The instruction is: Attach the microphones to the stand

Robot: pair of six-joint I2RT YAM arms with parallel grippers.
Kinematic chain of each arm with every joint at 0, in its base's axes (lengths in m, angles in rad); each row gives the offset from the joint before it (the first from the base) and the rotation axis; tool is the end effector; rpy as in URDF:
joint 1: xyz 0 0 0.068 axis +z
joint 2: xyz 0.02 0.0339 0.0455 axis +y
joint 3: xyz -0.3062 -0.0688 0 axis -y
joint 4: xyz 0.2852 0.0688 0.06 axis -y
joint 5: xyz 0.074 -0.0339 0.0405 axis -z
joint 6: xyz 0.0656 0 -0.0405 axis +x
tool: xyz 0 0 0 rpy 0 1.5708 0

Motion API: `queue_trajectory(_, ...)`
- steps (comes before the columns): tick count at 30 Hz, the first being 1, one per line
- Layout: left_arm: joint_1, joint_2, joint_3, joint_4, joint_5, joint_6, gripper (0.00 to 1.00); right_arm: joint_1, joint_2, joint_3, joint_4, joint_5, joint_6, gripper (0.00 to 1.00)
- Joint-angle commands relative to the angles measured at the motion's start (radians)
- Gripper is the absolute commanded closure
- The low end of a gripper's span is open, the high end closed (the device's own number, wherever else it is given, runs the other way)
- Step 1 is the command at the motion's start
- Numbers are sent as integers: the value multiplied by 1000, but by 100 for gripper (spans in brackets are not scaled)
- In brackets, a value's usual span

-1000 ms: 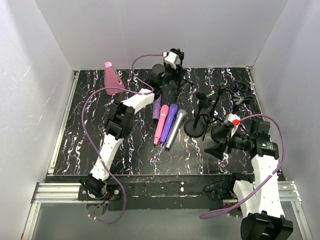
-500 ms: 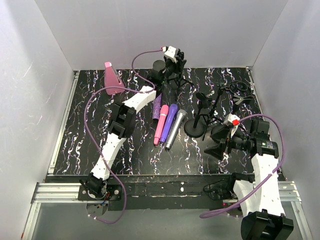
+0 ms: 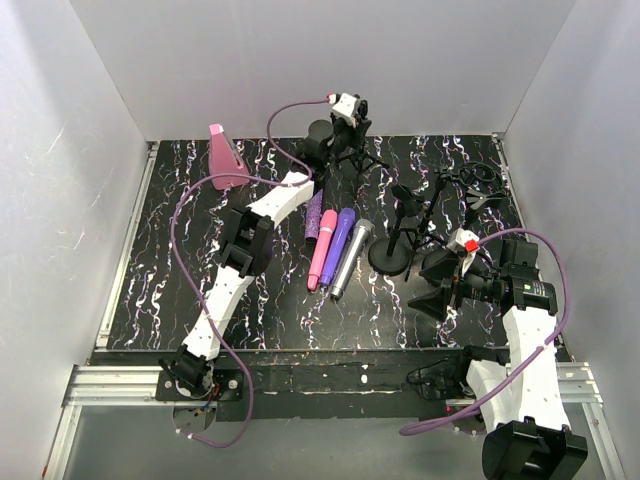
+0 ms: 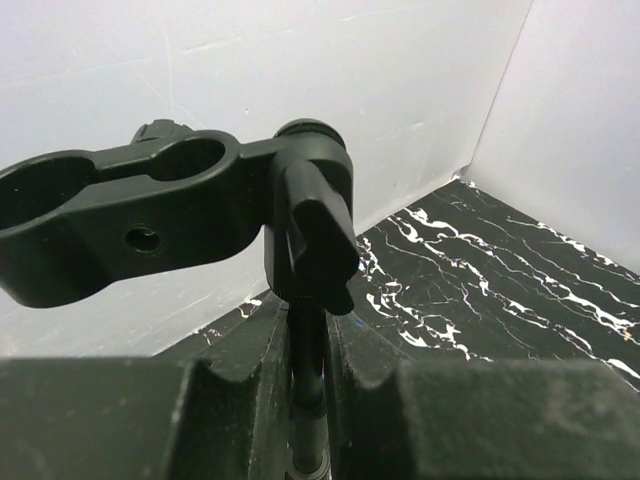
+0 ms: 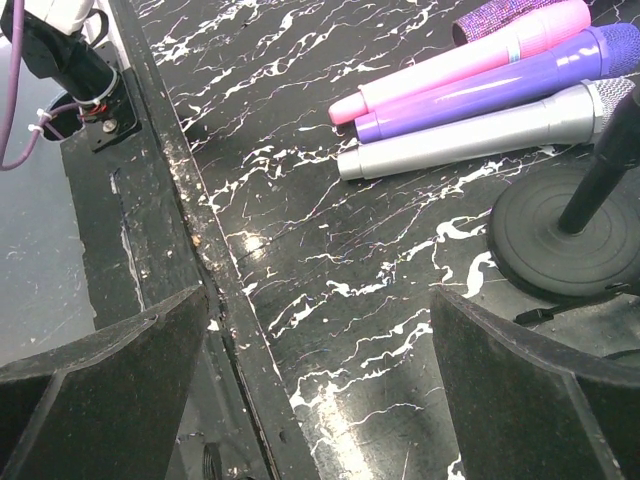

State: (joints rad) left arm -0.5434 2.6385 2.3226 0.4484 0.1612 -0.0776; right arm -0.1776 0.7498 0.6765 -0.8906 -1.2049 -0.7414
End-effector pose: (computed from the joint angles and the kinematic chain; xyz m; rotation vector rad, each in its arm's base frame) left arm 0.6070 -0.3790 0.2479 0.4693 1.3932 -0.6234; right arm 0.1489 0.0355 0.2811 -0.9385 1.7428 0.9241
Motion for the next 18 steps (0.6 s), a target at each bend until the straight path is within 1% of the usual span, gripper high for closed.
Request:
queue_trajectory(1, -3, -118, 147, 16, 12, 33, 100, -7, -4, 11, -13, -36, -29, 2)
queue_trajectory(4, -1, -188, 124, 22, 9, 53, 100, -7, -9, 8, -11, -36, -30, 2)
queue_trajectory(8, 0, -334, -20, 53, 24, 64, 100, -11, -15, 5, -8, -36, -30, 2)
queue_trajectory(11, 0, -501, -213, 69, 29, 61, 100, -13, -21, 1, -4, -36, -26, 2)
queue_trajectory(13, 0, -662, -358, 53, 24, 62, 100, -16, -24, 0, 4, -36, -19, 2)
queue_trajectory(15, 2, -803, -519, 27, 3, 64, 100, -19, -32, -2, 10, -36, -10, 2)
queue_trajectory(16, 3, -869, -628, 7, -14, 67, 100, -20, -32, -2, 13, -36, -9, 2)
queue_trajectory(18, 5, -1024, -774, -55, -52, 73, 100, -22, -30, -3, 15, -36, -7, 2)
